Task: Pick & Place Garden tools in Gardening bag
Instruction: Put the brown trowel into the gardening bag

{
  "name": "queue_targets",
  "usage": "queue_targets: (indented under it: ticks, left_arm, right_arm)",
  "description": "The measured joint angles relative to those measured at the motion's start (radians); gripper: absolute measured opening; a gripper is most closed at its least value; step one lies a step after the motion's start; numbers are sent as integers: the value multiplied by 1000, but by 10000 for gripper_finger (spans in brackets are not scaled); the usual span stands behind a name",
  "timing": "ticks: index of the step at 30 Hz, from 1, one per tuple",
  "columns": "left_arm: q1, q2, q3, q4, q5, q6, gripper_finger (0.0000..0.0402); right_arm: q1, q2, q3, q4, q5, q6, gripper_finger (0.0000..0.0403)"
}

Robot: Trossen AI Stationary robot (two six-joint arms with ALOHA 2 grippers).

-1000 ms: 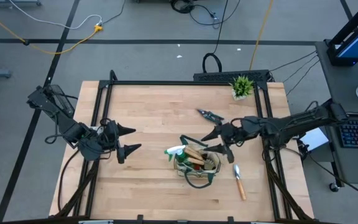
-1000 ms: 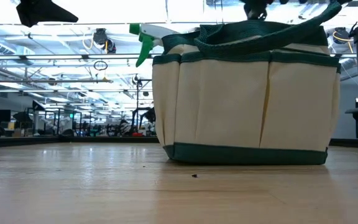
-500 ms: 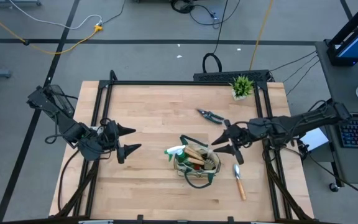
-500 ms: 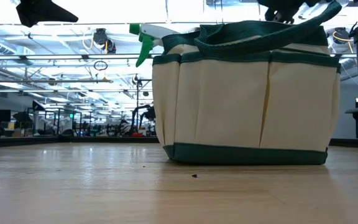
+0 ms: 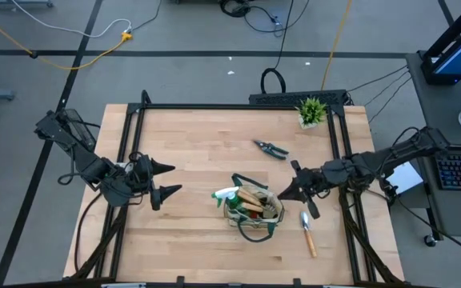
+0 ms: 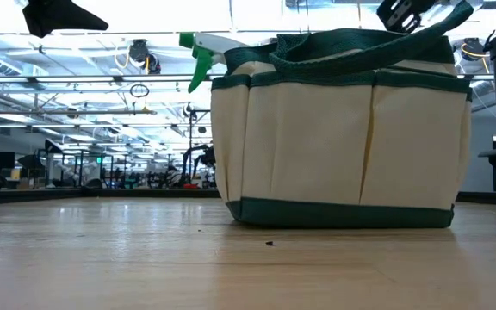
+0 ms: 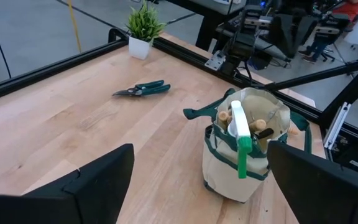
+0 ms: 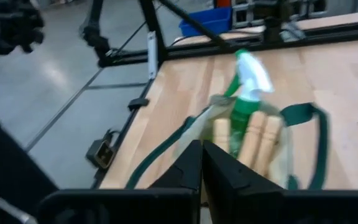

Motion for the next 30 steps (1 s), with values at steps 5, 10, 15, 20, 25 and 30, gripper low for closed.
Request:
queue_targets:
  ticks: [5,10,15,20,25,30]
  left_arm:
    - [0,0,0,0,0,0,373]
    - [0,0,0,0,0,0,381]
    - [0,0,0,0,0,-5,380]
    - [0,0,0,0,0,-16,372]
    - [0,0,0,0,0,-23,372]
    - [0,0,0,0,0,-24,381]
  right_arm:
    - [79,0,0,-31,9,4,1]
    - [166,4,40,-202,103,4,1]
    - [249,33,104,-408,128,7,1]
    - [315,82,132,-524,67,69,2]
    - [379,139,135,-626,-53,205,4]
    - [439,201,135,-647,-109,263,4]
